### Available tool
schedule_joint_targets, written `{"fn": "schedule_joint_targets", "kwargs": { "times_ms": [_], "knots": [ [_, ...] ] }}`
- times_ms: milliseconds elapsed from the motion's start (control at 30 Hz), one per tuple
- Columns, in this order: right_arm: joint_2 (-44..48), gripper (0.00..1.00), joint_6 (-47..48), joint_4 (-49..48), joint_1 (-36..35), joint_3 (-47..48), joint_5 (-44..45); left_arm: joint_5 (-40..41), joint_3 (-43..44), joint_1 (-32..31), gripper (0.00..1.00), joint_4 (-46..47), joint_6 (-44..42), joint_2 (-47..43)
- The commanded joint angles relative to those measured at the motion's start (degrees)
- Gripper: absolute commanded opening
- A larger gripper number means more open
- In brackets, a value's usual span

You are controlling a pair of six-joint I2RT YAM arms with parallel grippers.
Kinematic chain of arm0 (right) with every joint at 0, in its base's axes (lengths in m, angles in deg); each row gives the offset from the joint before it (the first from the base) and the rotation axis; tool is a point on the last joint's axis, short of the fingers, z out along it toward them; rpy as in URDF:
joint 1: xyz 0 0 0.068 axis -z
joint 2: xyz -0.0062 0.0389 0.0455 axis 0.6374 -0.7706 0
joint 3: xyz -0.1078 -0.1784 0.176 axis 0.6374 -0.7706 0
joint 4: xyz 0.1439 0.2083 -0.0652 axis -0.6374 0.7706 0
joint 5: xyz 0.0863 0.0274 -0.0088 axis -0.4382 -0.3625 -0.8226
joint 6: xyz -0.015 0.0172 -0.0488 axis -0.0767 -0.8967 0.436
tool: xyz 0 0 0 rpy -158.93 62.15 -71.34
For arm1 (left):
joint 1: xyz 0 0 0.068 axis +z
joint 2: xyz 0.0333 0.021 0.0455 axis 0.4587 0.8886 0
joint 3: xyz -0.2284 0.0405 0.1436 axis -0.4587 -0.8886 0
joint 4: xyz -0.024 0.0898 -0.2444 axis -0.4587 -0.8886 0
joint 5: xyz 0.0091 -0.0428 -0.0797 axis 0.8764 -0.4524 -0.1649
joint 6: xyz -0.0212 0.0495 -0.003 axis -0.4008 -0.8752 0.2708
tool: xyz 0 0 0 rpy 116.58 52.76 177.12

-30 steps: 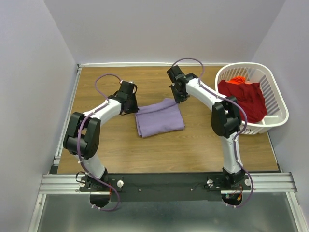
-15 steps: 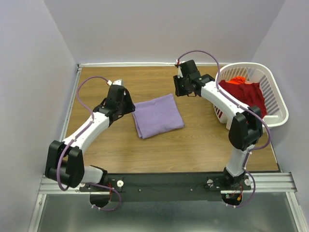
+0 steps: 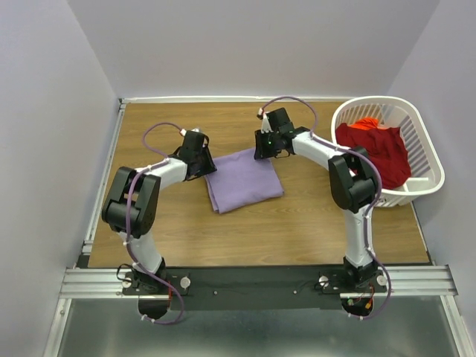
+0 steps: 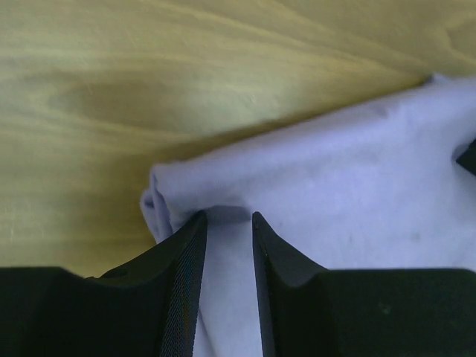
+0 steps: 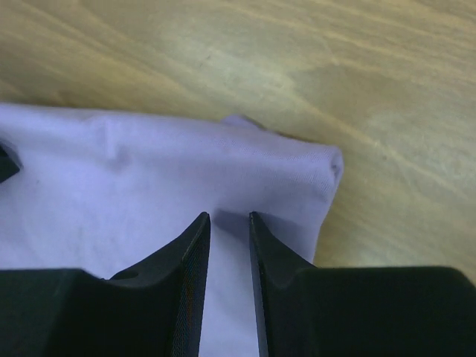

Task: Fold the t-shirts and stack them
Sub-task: Fold the tshirt

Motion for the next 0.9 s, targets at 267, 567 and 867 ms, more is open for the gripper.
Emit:
{"fn": "schedule_joint_targets", "kwargs": {
  "times_ms": [267,567,867],
  "knots": [
    [-0.2,0.34,-0.1,-6.7,4.1,1.4,-5.3,-4.2,10.8,6.1,0.50,1.4,0.6,7.3],
    [20.2,0.35,-14.4,-22.8,4.1,-27.1,-23.2,-8.6,-3.3,0.6,0.54,0.9,0.8,-14.0],
    [20.0,0.37,-19.8,-40.1,5.1,-46.7,-27.9,-3.6,-22.3,-3.1,0.35,7.7,5.4,-14.9]
  ]
}}
